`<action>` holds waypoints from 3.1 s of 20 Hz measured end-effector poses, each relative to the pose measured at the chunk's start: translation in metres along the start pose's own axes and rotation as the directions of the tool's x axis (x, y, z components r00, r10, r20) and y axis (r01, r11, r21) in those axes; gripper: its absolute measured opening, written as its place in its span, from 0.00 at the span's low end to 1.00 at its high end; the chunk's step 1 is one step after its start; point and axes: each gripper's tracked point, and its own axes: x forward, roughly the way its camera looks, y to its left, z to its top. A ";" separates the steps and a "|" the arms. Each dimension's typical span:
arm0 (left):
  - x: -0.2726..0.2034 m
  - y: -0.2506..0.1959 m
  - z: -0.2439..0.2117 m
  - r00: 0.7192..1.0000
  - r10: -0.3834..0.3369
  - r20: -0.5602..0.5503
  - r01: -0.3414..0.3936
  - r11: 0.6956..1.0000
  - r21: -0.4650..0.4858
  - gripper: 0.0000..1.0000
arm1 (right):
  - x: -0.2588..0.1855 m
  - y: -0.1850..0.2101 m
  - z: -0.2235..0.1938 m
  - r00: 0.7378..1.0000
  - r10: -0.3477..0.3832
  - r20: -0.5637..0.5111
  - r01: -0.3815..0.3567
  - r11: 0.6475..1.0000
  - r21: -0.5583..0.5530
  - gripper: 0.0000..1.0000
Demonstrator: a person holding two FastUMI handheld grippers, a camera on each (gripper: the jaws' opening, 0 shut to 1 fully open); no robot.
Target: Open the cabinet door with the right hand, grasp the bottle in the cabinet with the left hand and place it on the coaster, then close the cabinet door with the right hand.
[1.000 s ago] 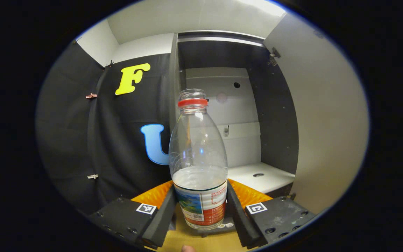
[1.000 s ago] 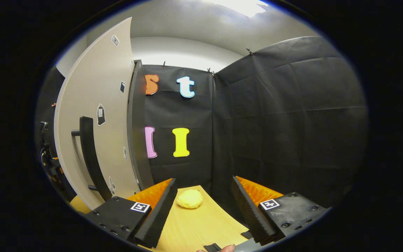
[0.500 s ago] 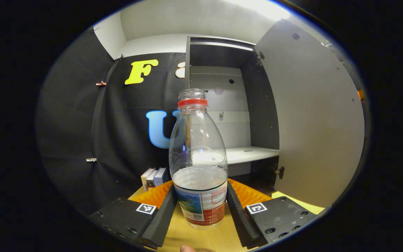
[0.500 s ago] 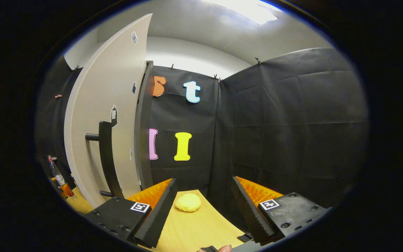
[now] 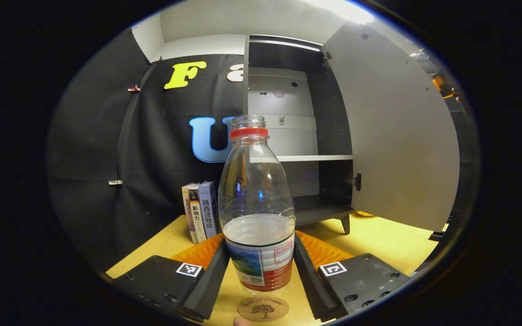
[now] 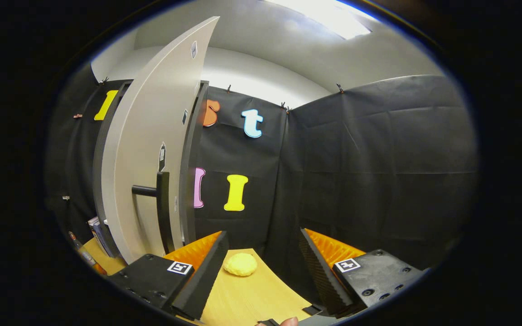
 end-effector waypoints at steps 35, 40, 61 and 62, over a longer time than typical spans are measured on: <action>-0.002 -0.016 0.014 0.996 -0.045 -0.071 0.043 0.999 -0.026 0.94 | -0.006 0.008 0.001 1.000 0.021 -0.017 -0.019 0.994 0.112 0.97; -0.008 -0.014 0.087 1.000 0.004 -0.018 -0.004 1.000 -0.003 0.94 | 0.006 0.009 0.000 0.999 0.043 -0.018 -0.040 0.993 0.115 0.97; -0.008 0.030 0.211 0.990 0.112 -0.084 -0.117 0.991 -0.067 0.95 | 0.012 0.051 0.007 0.989 0.136 -0.062 -0.127 0.983 0.133 0.94; -0.008 0.032 0.211 0.991 0.110 -0.082 -0.116 0.991 -0.071 0.92 | 0.010 0.056 0.009 0.988 0.144 -0.061 -0.136 0.982 0.128 0.94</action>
